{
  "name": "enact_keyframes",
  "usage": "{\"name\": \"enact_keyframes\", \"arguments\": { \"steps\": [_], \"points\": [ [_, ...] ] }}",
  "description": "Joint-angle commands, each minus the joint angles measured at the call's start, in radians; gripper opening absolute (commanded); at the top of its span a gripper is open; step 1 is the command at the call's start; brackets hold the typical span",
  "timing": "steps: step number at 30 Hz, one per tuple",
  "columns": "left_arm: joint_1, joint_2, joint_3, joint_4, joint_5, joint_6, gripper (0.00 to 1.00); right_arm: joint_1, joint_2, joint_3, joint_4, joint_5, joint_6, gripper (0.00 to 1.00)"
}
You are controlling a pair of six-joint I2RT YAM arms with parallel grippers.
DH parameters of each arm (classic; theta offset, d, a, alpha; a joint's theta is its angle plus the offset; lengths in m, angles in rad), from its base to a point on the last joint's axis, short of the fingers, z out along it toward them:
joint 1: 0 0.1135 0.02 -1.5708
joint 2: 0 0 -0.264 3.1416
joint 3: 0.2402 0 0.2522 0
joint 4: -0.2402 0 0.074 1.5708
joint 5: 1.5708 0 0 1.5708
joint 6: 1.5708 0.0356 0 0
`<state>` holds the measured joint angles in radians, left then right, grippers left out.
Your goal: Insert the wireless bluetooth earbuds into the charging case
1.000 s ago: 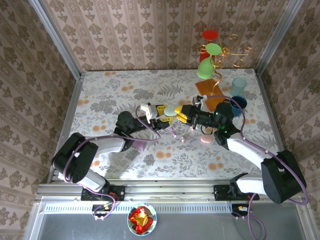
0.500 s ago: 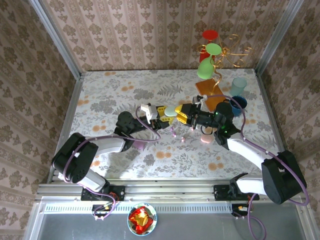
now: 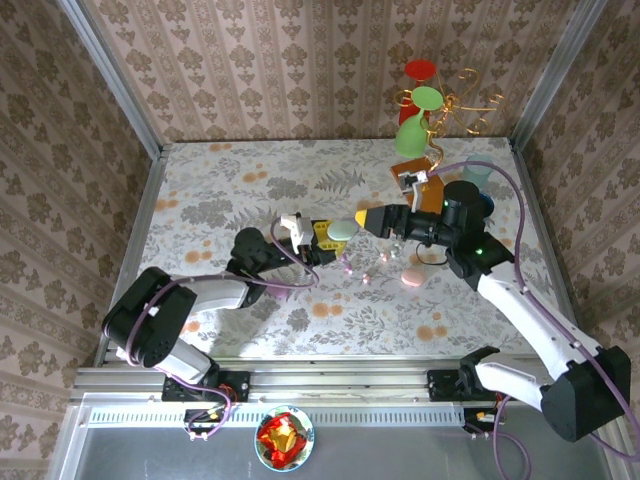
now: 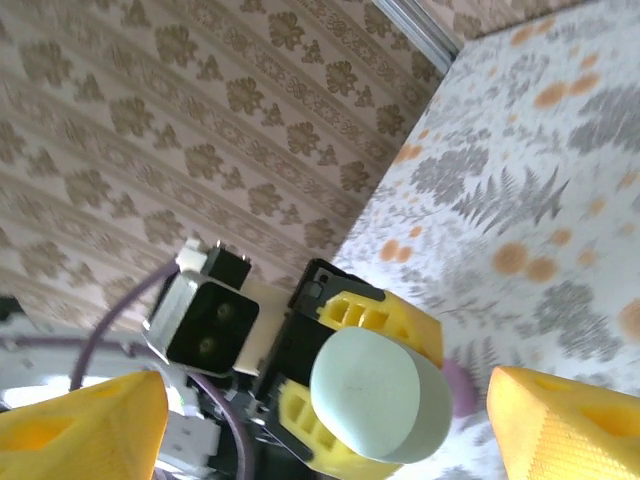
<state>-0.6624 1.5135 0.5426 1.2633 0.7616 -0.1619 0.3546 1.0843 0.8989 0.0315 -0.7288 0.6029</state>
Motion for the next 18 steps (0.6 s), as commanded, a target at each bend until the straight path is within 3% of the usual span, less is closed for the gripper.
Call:
{"name": "enact_keyframes", "arguments": {
  "steps": [1, 4, 7, 18],
  "points": [
    [0.014, -0.039, -0.007, 0.027, 0.049, -0.027, 0.33, 0.022, -0.011, 0.040, -0.217, 0.057, -0.439, 0.86],
    [0.016, -0.042, -0.009, 0.027, 0.056, -0.032, 0.33, 0.064, -0.023, 0.032, -0.199, 0.143, -0.597, 0.87],
    [0.015, -0.047, -0.014, 0.027, 0.060, -0.033, 0.33, 0.091, -0.007, 0.044, -0.210, 0.190, -0.660, 0.89],
    [0.018, -0.052, -0.007, 0.027, 0.067, -0.047, 0.33, 0.129, 0.021, 0.033, -0.155, 0.268, -0.696, 0.92]
  ]
}}
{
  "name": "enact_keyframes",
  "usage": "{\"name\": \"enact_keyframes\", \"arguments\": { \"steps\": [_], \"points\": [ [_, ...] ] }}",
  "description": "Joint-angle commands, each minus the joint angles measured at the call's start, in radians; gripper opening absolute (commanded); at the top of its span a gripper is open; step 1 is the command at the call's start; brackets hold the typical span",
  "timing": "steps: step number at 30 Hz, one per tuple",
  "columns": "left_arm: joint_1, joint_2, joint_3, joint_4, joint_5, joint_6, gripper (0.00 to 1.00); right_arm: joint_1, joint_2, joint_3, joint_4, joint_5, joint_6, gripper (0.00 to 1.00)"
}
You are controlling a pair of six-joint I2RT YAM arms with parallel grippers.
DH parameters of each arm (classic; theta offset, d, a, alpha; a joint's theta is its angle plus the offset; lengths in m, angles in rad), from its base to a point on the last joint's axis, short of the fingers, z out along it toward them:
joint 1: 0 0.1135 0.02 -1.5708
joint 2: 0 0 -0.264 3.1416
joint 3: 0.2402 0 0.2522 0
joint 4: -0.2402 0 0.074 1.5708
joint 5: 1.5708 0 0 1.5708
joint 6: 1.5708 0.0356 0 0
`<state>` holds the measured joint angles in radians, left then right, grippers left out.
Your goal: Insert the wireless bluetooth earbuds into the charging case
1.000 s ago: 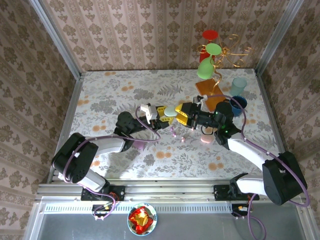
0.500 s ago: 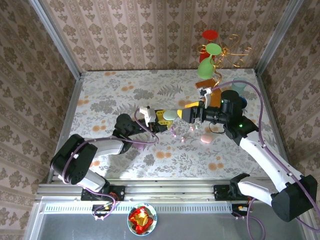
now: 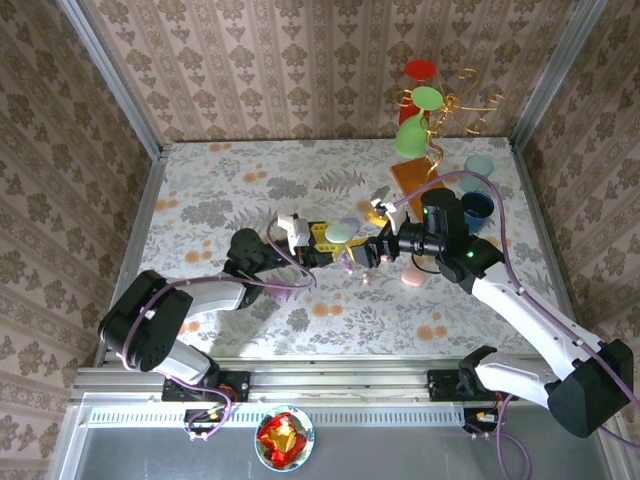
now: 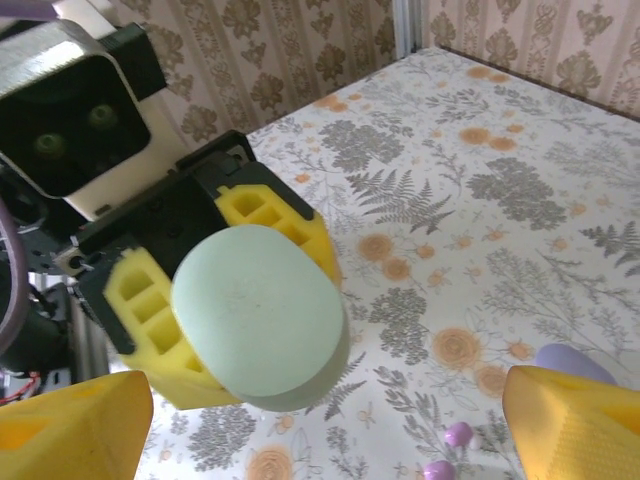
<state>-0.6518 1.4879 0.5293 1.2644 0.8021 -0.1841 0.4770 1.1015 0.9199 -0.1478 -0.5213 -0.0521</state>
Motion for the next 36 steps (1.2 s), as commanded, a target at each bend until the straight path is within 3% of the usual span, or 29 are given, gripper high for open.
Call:
{"name": "enact_keyframes", "arguments": {
  "steps": [1, 12, 17, 27, 36],
  "points": [
    [0.009, -0.026, 0.007, 0.026, 0.028, -0.026, 0.33, 0.005, 0.005, 0.014, 0.028, 0.069, -0.042, 0.92],
    [0.008, -0.035, -0.002, 0.026, 0.032, -0.026, 0.33, -0.008, -0.001, 0.019, 0.090, 0.109, 0.000, 0.93],
    [0.010, -0.034, -0.006, 0.026, 0.014, -0.027, 0.33, 0.007, 0.008, 0.021, 0.054, 0.011, -0.048, 0.93],
    [0.009, -0.032, -0.003, 0.026, 0.019, -0.033, 0.33, 0.047, 0.043, 0.016, 0.051, 0.140, -0.086, 0.93],
    [0.009, -0.023, -0.014, 0.026, 0.027, -0.010, 0.33, 0.043, 0.005, 0.005, 0.128, 0.179, -0.037, 0.93]
  ]
}}
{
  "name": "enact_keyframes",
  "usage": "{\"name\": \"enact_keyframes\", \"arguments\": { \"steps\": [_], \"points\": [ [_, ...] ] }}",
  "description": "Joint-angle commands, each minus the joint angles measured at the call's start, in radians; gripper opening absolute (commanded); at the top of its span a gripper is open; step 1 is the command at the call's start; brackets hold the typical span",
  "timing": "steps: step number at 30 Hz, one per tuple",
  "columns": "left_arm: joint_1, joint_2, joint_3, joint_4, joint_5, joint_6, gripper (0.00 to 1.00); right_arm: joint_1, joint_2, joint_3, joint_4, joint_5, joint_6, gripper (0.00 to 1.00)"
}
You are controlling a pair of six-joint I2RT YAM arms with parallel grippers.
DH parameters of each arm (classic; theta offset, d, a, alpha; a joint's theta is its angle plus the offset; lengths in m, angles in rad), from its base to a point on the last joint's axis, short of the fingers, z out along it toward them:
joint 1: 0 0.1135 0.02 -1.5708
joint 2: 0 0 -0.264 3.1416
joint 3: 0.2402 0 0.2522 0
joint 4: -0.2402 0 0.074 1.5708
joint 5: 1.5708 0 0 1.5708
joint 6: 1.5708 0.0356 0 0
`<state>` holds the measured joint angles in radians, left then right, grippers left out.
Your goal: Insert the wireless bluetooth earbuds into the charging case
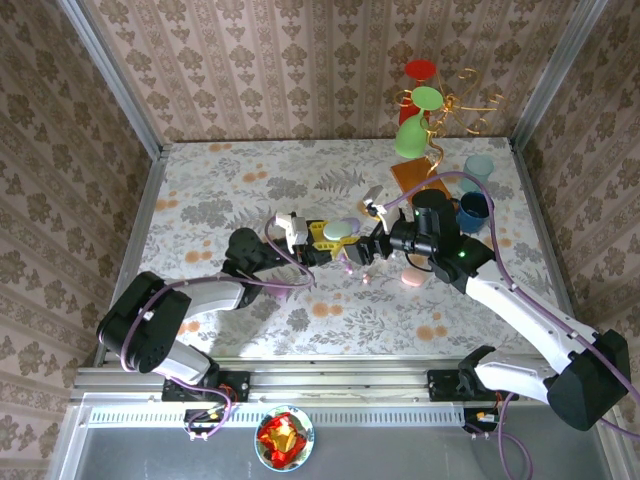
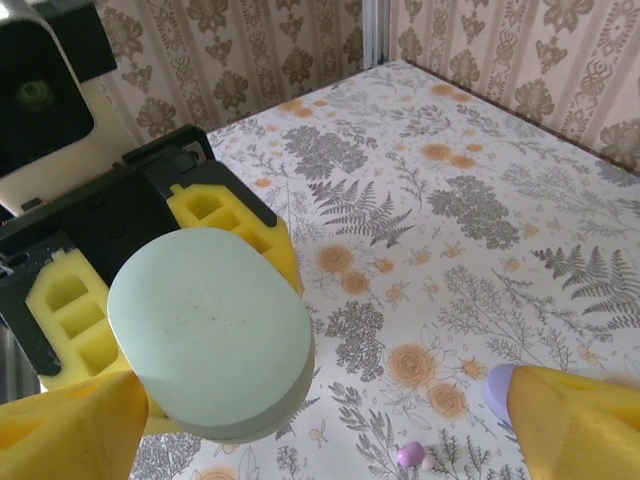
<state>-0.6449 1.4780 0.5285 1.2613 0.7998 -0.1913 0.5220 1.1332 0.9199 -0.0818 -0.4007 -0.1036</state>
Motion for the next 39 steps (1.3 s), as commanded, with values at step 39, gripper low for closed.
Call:
{"name": "enact_keyframes", "arguments": {
  "steps": [39],
  "points": [
    [0.027, -0.079, -0.097, 0.028, -0.013, 0.018, 0.32, -0.236, -0.098, -0.166, -0.106, 0.337, 0.653, 0.85]
  ]
}}
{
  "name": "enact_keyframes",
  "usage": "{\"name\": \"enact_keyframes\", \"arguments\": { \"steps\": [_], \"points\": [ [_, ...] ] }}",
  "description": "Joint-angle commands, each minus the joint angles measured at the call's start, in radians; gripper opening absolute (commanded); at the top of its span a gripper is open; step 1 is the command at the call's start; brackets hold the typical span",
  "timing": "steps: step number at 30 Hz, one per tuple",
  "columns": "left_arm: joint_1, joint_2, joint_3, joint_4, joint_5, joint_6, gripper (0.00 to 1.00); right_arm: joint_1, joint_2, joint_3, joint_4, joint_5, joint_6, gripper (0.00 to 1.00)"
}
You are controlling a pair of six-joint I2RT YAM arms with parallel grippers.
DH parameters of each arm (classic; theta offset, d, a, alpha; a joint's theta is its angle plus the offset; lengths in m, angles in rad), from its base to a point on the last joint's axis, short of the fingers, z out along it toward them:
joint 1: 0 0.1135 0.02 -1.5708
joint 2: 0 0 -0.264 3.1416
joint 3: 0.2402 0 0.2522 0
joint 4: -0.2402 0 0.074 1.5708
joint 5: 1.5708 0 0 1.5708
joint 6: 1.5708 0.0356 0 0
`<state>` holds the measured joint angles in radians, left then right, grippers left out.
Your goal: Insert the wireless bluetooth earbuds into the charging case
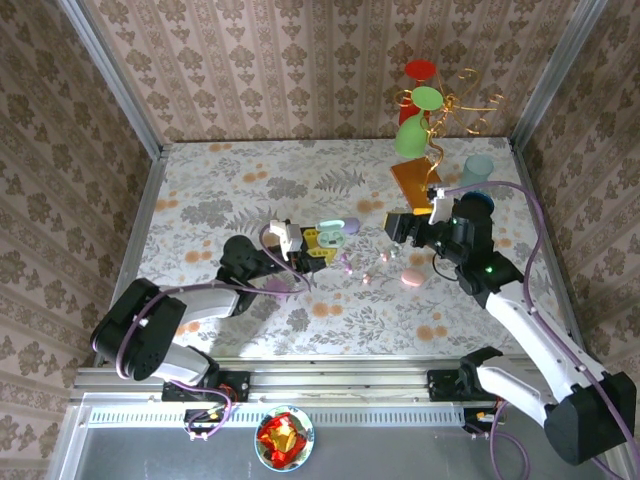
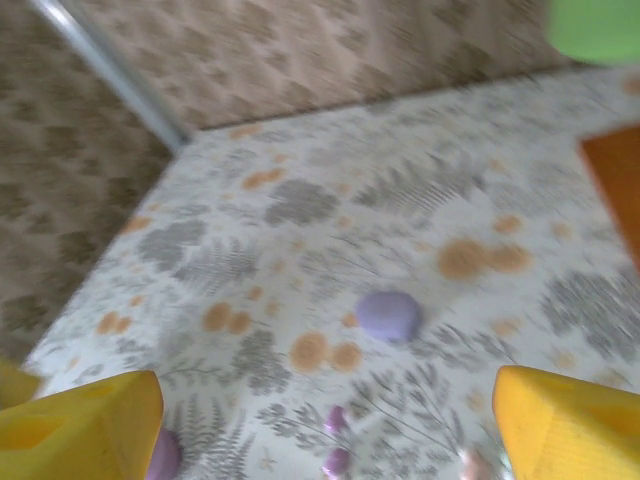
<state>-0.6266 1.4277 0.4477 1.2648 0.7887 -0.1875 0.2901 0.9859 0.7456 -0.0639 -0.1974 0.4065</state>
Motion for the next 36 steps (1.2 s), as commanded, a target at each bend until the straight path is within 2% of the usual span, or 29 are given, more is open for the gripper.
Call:
{"name": "enact_keyframes", "arguments": {
  "steps": [1, 5, 12, 23, 36],
  "points": [
    [0.010, -0.029, -0.019, 0.026, -0.002, 0.015, 0.32, -0.004, 0.078, 0.012, -0.142, 0.140, 0.167, 0.84],
    [0.014, -0.027, -0.022, 0.025, 0.004, 0.014, 0.32, -0.005, 0.206, 0.025, -0.207, 0.160, 0.275, 0.77],
    [0.022, -0.026, -0.030, 0.025, -0.011, 0.003, 0.32, -0.002, 0.442, 0.084, -0.245, 0.131, 0.321, 0.63],
    [0.034, -0.022, -0.032, 0.025, -0.004, 0.002, 0.32, 0.000, 0.647, 0.180, -0.197, 0.075, 0.281, 0.59],
    [0.038, -0.029, -0.031, 0.025, -0.008, -0.009, 0.32, 0.001, 0.786, 0.280, -0.227, 0.013, 0.224, 0.59]
  ]
}}
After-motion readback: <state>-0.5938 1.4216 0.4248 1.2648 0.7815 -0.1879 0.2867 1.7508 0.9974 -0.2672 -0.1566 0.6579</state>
